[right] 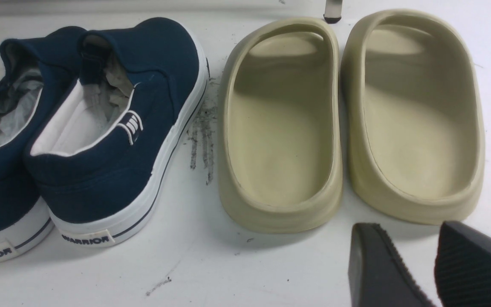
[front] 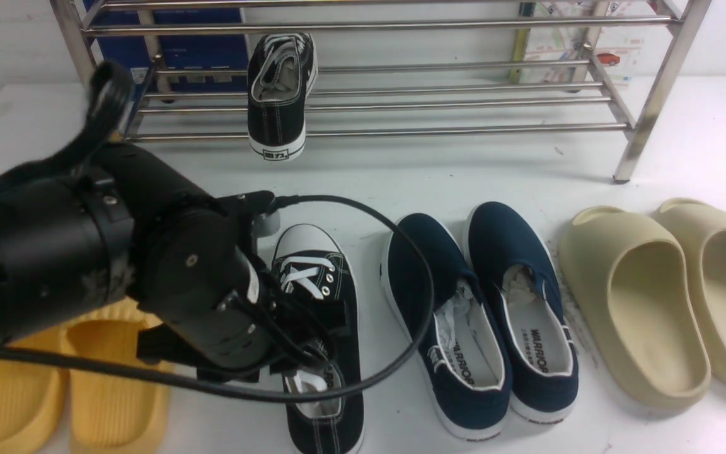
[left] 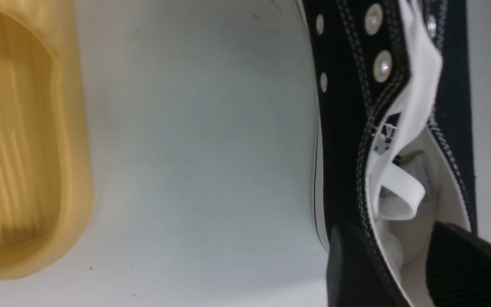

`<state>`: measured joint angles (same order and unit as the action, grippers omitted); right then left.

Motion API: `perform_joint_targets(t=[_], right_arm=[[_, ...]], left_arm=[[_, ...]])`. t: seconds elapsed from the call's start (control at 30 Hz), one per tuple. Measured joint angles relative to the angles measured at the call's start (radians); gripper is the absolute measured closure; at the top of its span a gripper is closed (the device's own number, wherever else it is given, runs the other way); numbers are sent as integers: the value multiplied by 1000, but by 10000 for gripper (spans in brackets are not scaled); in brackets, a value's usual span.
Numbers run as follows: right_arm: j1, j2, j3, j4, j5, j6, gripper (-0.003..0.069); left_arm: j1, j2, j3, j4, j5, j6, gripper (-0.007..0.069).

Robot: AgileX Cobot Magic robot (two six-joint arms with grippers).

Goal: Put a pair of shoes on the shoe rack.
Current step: Use the left arm to grab the shoe closest to it

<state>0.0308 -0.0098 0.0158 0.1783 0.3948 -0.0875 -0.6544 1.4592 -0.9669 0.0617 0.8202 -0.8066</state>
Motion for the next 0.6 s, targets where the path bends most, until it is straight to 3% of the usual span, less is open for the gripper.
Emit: perform_joint_targets(t=[0.13, 0.3, 0.5, 0.53, 0.57, 0.6], right_arm=[[0, 0, 0, 0, 0, 0, 412], [0, 0, 0, 0, 0, 0, 412], [0, 0, 0, 0, 0, 0, 412], [0, 0, 0, 0, 0, 0, 412], [0, 0, 0, 0, 0, 0, 412], [0, 0, 0, 0, 0, 0, 412]], left_arm=[[0, 66, 0, -17, -48, -3, 246], [0, 149, 0, -8, -70, -4, 245], [0, 218, 0, -5, -98, -4, 400], [0, 220, -1, -4, -97, -5, 474], [0, 220, -1, -4, -96, -5, 484], [1, 220, -2, 0, -91, -6, 546]])
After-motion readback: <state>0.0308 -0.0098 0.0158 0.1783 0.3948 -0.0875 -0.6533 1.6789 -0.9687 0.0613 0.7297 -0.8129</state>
